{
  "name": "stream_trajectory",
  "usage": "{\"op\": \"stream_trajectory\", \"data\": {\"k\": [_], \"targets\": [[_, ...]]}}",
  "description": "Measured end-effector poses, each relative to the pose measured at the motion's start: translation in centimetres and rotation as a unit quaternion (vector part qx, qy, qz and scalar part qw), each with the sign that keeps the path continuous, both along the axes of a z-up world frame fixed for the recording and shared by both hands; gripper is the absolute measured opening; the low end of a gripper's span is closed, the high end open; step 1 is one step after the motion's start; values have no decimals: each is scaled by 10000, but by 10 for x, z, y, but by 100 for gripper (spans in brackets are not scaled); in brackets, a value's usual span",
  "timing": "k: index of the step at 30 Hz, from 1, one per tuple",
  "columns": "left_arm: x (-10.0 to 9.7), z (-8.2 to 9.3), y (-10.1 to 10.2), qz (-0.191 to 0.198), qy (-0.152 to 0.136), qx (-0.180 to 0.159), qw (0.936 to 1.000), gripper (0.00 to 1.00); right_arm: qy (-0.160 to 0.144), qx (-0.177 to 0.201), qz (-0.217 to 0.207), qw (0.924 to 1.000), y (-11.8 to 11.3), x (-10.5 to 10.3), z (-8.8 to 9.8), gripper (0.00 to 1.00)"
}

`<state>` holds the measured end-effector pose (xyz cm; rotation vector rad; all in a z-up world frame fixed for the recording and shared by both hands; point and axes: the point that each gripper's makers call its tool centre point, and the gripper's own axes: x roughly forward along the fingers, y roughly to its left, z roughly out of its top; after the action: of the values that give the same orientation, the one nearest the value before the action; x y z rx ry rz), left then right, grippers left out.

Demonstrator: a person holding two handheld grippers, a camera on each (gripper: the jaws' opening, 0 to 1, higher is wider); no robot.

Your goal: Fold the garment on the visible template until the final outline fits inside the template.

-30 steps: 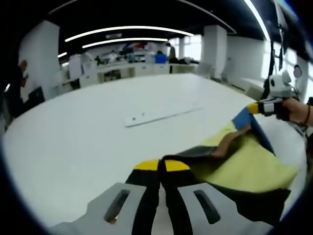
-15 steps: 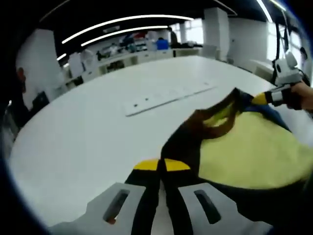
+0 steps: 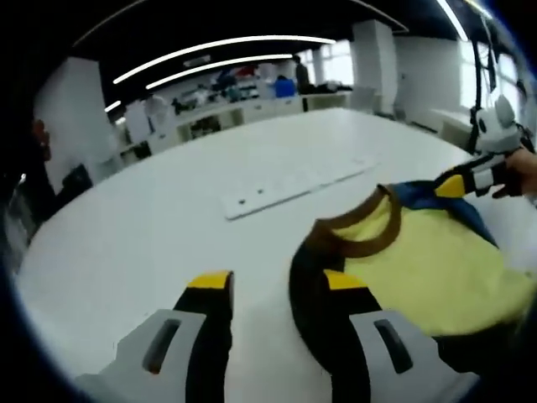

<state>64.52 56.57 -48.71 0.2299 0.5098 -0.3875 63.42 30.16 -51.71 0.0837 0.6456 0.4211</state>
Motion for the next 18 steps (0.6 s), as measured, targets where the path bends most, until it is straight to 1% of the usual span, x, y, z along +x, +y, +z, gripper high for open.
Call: {"op": "stream_trajectory", "data": {"k": [2, 4, 7, 8, 9, 10, 11, 15, 18], "targets": [[-5, 6, -4, -146, -81, 113, 9998, 48, 15, 27, -25, 10000, 0, -3, 3, 46], [-10, 10, -7, -245, -73, 86, 9996, 55, 40, 30, -11, 10000, 2, -7, 6, 53], [-19, 18, -10, -348, -80, 70, 9993, 64, -28, 43, 107, 9999, 7, -15, 19, 59], [-21, 21, -11, -366, -94, 43, 9993, 66, -65, 17, 153, 9999, 8, -18, 24, 59], [-23, 24, -12, -372, -114, -56, 9992, 68, -73, 5, 165, 9998, 8, -19, 25, 60], [-26, 30, -15, -378, -154, -244, 9989, 71, -77, -29, 235, 9997, 9, -23, 28, 61], [-29, 33, -17, -371, -171, -336, 9986, 73, -55, -22, 288, 9996, 10, -26, 30, 62], [-41, 41, -19, -418, -226, -427, 9980, 82, -68, 22, 381, 9992, 10, -39, 39, 65], [-53, 44, -20, -428, -184, -500, 9977, 82, -74, 28, 429, 9990, 10, -50, 44, 66]]}}
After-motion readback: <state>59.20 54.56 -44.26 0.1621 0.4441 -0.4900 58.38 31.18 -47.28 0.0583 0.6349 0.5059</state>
